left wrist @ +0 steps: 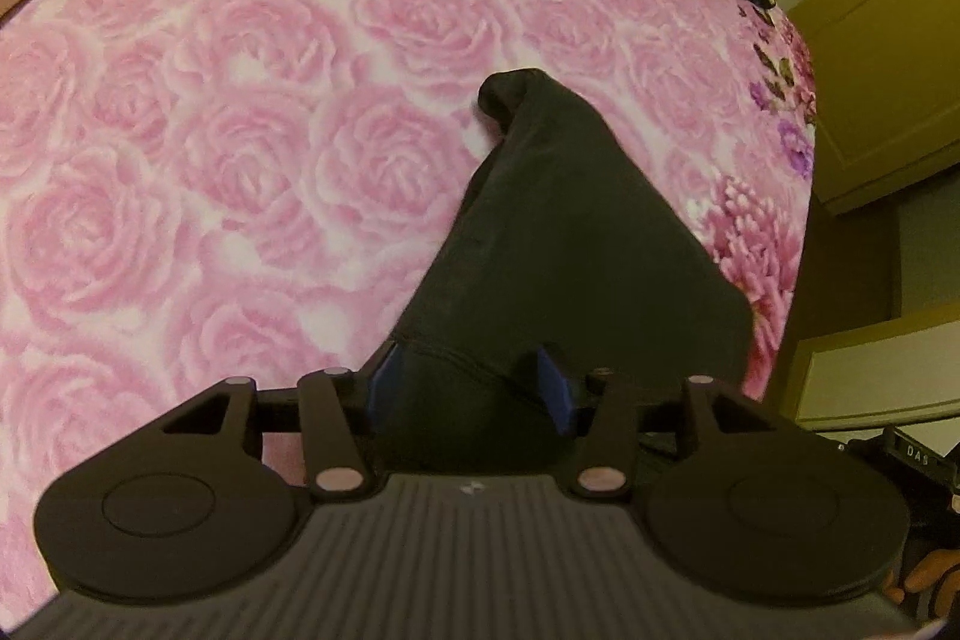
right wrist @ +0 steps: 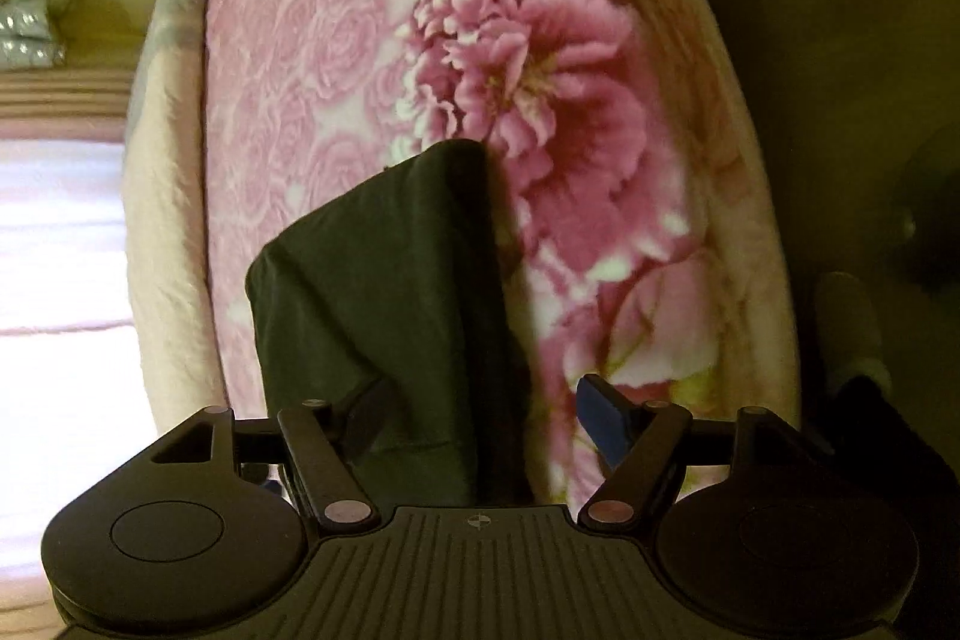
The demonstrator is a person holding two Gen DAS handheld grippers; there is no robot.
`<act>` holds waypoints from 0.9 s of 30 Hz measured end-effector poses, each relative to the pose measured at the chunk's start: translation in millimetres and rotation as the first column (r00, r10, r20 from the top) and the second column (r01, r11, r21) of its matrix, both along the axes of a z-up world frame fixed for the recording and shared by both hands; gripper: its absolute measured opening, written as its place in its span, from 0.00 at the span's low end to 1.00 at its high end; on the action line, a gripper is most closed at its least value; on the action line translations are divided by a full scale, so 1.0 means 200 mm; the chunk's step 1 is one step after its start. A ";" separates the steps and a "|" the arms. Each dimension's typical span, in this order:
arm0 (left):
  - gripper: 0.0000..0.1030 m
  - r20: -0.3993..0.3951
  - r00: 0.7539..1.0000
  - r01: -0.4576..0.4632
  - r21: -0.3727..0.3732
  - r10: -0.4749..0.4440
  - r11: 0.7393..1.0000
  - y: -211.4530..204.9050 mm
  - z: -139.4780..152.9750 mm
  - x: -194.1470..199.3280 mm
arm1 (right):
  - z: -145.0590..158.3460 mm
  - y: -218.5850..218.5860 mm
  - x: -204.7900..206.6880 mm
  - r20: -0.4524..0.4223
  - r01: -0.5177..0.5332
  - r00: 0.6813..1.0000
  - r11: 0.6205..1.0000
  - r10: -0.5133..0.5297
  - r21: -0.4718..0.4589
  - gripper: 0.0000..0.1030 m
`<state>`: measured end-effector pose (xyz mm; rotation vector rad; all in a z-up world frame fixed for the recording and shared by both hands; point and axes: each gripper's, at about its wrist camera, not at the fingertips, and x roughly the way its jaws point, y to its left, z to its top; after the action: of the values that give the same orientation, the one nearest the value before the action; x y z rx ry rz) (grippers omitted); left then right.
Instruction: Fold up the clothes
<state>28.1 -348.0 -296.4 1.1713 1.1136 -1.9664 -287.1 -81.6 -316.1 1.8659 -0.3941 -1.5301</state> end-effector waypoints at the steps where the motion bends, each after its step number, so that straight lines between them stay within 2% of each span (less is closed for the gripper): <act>1: 0.43 -0.011 1.000 0.016 0.003 -0.016 1.000 -0.01 -0.01 -0.01 | -0.03 0.00 0.01 0.001 0.008 1.000 1.000 -0.008 -0.014 0.70; 4: 0.43 -0.036 0.997 0.068 -0.003 -0.068 0.998 -0.04 -0.05 -0.03 | -0.10 -0.01 0.05 0.008 0.037 0.999 0.998 -0.037 -0.057 0.60; 8: 0.41 -0.083 0.988 0.127 -0.004 -0.127 0.992 -0.06 -0.08 -0.06 | -0.17 -0.01 0.09 0.025 0.092 0.996 0.991 -0.090 -0.101 0.59; 9: 0.37 -0.095 0.985 0.144 -0.010 -0.145 0.989 -0.06 -0.08 -0.07 | -0.19 -0.01 0.09 0.028 0.103 0.995 0.988 -0.101 -0.112 0.59; 10: 0.27 -0.104 0.980 0.166 -0.024 -0.168 0.986 -0.05 -0.08 -0.07 | -0.20 -0.01 0.09 0.031 0.110 0.994 0.987 -0.107 -0.121 0.58; 11: 0.18 -0.113 0.975 0.188 -0.038 -0.191 0.981 -0.04 -0.07 -0.07 | -0.22 -0.02 0.09 0.034 0.112 0.994 0.985 -0.108 -0.128 0.46; 12: 0.14 -0.119 0.971 0.203 -0.050 -0.207 0.978 -0.03 -0.06 -0.06 | -0.23 -0.03 0.09 0.038 0.113 0.993 0.984 -0.109 -0.136 0.33; 14: 0.08 -0.150 0.966 0.206 -0.061 -0.213 0.977 -0.04 -0.04 -0.02 | -0.23 -0.05 0.10 0.021 0.102 0.995 0.983 -0.100 -0.153 0.27; 15: 0.07 -0.171 0.963 0.200 -0.068 -0.208 0.978 -0.05 -0.03 0.01 | -0.21 -0.06 0.11 -0.004 0.085 0.996 0.983 -0.087 -0.164 0.09; 17: 0.07 -0.192 0.959 0.196 -0.093 -0.210 0.976 -0.05 -0.02 0.06 | -0.18 -0.06 0.13 -0.055 0.052 0.997 0.982 -0.063 -0.182 0.08; 20: 0.08 -0.205 0.957 0.189 -0.090 -0.204 0.978 -0.07 -0.09 0.12 | -0.14 -0.08 0.17 -0.144 -0.001 0.989 0.983 -0.026 -0.183 0.06; 23: 0.08 -0.210 0.964 0.153 -0.067 -0.164 0.986 -0.08 -0.17 0.13 | -0.19 -0.10 0.20 -0.149 0.015 0.988 0.989 -0.036 -0.144 0.06; 27: 0.13 -0.219 0.966 0.132 -0.036 -0.137 0.991 -0.10 -0.14 0.12 | -0.15 -0.10 0.18 -0.174 -0.026 0.985 0.986 -0.002 -0.162 0.07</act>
<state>52.1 -367.7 -323.4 1.0601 1.1455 -2.2523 -250.2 -101.3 -346.8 1.5923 -0.4138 -1.5881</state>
